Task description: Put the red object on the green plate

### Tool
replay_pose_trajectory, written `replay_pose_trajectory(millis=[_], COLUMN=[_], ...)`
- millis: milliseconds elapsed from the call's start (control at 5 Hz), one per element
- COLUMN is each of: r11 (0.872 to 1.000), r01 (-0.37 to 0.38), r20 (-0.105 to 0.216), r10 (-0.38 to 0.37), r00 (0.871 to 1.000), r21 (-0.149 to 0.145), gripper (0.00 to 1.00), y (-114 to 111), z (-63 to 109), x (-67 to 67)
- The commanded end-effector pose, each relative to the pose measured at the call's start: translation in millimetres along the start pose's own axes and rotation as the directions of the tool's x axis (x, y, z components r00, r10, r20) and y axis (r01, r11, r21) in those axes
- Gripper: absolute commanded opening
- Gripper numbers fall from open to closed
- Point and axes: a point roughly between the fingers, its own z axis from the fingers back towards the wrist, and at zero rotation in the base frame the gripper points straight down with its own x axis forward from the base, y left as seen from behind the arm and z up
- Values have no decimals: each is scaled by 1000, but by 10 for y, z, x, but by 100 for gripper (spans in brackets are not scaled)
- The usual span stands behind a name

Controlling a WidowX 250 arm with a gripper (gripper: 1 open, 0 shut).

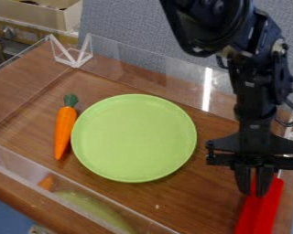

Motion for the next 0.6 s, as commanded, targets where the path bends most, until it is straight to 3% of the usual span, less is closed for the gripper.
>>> replay_pose_trajectory(millis=[0, 200, 400], r11=[1000, 1000, 999], r01=[-7, -11, -17], r20=[31, 20, 17], r10=[8, 11, 17], r00=[999, 1000, 1000], r21=[-27, -26, -38], gripper=[100, 100, 0], y=[-56, -72, -103], z=[87, 58, 71], x=[99, 104, 102])
